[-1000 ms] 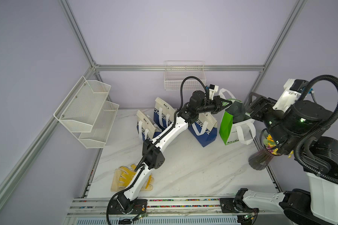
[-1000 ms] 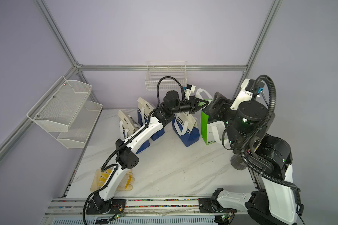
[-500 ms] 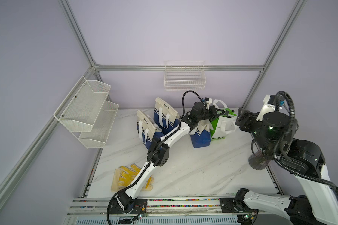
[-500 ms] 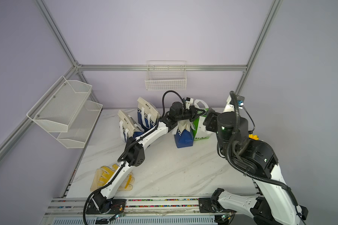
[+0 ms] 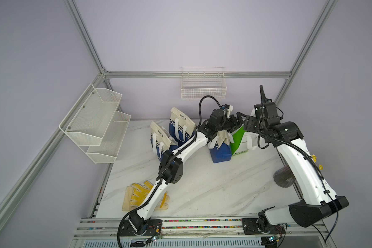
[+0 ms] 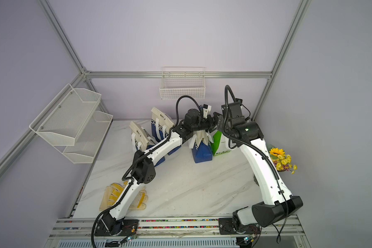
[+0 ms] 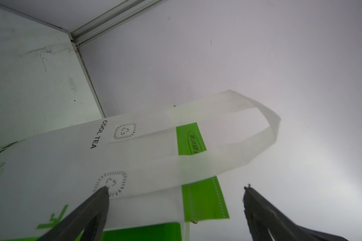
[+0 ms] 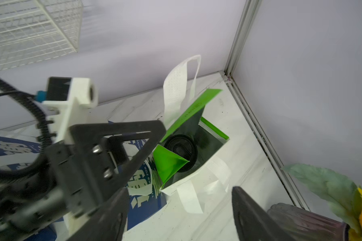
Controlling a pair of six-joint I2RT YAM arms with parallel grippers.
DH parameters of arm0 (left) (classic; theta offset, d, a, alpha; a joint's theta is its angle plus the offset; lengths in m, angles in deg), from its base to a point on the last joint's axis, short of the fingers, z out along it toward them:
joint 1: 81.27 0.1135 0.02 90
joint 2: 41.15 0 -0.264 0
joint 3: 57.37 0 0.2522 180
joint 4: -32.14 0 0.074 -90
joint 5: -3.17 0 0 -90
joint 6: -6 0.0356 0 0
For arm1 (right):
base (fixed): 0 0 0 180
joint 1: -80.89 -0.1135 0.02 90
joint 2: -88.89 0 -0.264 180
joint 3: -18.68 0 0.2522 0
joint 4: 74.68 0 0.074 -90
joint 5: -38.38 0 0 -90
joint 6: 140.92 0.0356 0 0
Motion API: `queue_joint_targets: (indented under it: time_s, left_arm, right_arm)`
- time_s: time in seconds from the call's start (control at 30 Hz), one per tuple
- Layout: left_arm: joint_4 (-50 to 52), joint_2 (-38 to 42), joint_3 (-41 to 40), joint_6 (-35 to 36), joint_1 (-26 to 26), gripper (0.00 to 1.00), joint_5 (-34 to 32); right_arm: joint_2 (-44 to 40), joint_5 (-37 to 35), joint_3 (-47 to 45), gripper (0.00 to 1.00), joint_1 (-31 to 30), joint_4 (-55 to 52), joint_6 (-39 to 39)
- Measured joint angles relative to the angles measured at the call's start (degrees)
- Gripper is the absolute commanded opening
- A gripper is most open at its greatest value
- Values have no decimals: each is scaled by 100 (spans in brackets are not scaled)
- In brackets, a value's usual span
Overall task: Open the takeout bag
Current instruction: Place the takeout bag at the center of the board, then move the takeout bag to the center of the board.
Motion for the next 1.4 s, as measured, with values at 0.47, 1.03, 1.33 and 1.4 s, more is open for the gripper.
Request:
queue_joint_targets:
  time_s: [0.47, 1.03, 1.33, 1.4]
  left_arm:
    - [1676, 3703, -2640, 2409, -7, 100, -732]
    - [2590, 8614, -8865, 2929, 26, 80, -2664]
    - [2210, 8745, -9499, 2588, 26, 63, -2653]
    - [2216, 8708, -9569, 2566, 26, 62, -2647]
  right_arm:
    - [-612, 1550, -874, 71, 420, 575, -221]
    - [1353, 1091, 11, 56, -1377, 984, -210]
    - [2382, 1102, 555, 26, -789, 1276, -103]
    - [2457, 1106, 560, 9, -772, 1333, -111]
